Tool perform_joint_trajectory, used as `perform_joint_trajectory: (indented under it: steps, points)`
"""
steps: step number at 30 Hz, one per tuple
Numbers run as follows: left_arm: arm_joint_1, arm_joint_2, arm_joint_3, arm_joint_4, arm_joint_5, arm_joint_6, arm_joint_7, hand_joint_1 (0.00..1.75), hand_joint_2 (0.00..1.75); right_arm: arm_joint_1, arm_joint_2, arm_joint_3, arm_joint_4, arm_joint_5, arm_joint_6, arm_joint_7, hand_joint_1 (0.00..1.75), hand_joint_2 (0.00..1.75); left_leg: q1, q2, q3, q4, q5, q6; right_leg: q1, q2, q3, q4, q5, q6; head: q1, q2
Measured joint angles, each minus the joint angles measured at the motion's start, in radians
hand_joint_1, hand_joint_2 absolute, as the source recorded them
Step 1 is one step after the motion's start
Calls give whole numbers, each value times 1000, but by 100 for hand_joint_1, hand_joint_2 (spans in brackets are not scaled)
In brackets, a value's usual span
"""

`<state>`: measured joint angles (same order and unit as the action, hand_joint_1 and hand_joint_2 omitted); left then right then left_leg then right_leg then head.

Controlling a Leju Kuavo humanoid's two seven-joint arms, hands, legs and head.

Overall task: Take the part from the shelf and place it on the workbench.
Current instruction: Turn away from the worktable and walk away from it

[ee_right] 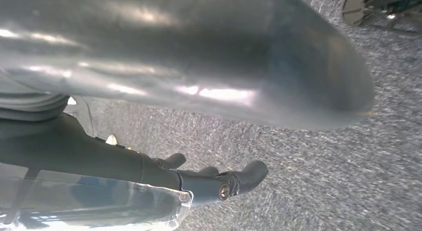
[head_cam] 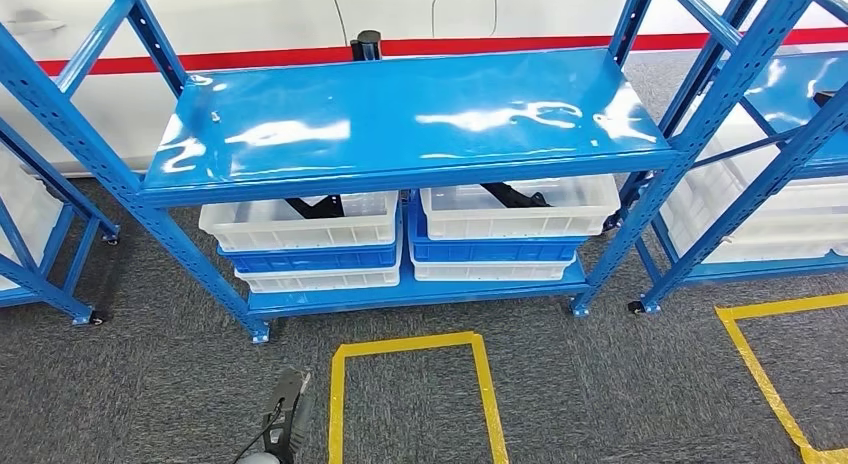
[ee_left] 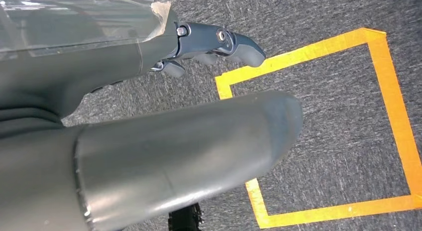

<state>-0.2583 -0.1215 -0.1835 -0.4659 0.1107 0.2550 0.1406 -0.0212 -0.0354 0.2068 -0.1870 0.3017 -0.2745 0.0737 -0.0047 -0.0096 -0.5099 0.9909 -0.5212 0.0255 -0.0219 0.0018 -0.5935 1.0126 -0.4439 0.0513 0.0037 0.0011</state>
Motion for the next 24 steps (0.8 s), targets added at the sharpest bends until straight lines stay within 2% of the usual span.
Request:
perform_joint_trajectory:
  steps: [2, 3, 4, 6, 7, 8, 9, 11, 12, 13, 16, 22, 24]
  points:
    - [-1, 0, 0, 0, 2, 0, 0, 0, 0, 0, 1, 0, 0, 2, -3, 1, 0, 0, 4, 2, -2, 21, -17, -11, -4, 1, 8, -1, -7, -15, -3, 0]
    - [-2, 0, 0, 0, 3, 0, 0, 0, 0, 0, 2, 0, 0, 3, -5, 1, 0, 0, 7, 3, -19, 58, -36, -17, -7, 0, 14, -2, -10, -22, -5, 0]
    - [-2, 0, 0, 0, 3, 0, 0, 0, 0, 0, 1, 0, 0, 3, -6, 1, 0, 0, 9, 3, -48, 114, -61, -22, -7, 0, 18, -3, -14, -29, -6, 0]
    - [1, 1, -1, 0, 4, 0, 0, 0, 0, -1, 1, 0, 0, 4, -7, 1, 0, 0, 12, 4, -136, 252, -110, -29, -6, 0, 24, -3, -22, -39, -8, 0]
    - [4, 2, -1, 0, 4, 0, 0, 0, 0, -1, 1, 0, 0, 4, -7, 1, 0, 0, 14, 4, -172, 295, -115, -31, -5, 0, 27, -3, -26, -41, -8, 0]
    - [6, 2, -1, 0, 4, 0, 0, 0, 0, -1, 1, 0, 0, 4, -7, 2, 0, 0, 15, 5, -193, 308, -102, -31, -5, 1, 31, -3, -30, -41, -9, 0]
    - [7, 3, -1, 0, 4, 1, 0, 0, 0, 1, 1, 0, 0, 3, -7, 2, 0, 0, 16, 5, -191, 279, -67, -30, -6, 2, 38, -3, -35, -39, -8, 0]
    - [7, 4, -2, 0, 4, 3, 0, 0, 0, 4, 2, 0, 0, 3, -7, 2, 0, 0, 16, 6, -141, 145, 23, -23, -6, 3, 52, -3, -45, -31, -9, 0]
    - [7, 4, -3, 0, 4, 6, 0, 0, 0, 4, 2, 0, 0, 3, -8, 2, 0, 0, 15, 6, -113, 83, 55, -20, -3, 3, 57, -2, -50, -26, -9, 0]
    - [6, 4, -4, 0, 4, 10, 0, 0, 0, 3, 1, 0, 0, 3, -8, 2, 0, 0, 14, 6, -95, 43, 71, -18, 1, 3, 57, -2, -55, -22, -10, 0]
    - [6, 2, -6, 0, 4, 21, 0, 0, 0, 1, 0, 0, 0, 3, -12, 2, 0, 0, 9, 3, -87, 26, 74, -17, 9, 2, 58, -4, -60, -20, -10, 0]
    - [7, 2, -8, 0, 4, 29, 0, 0, 0, 1, 2, 0, 0, 3, -19, 2, 0, 0, 0, 1, -84, 26, 67, -1, 8, 1, 73, -20, -58, -16, -9, 0]
    - [6, 2, -9, 0, 3, 29, 0, 0, 0, 1, 2, 0, 0, 4, -21, 2, 0, 87, -2, 1, -83, 28, 63, 6, 5, 1, 74, -25, -57, -6, -10, 0]
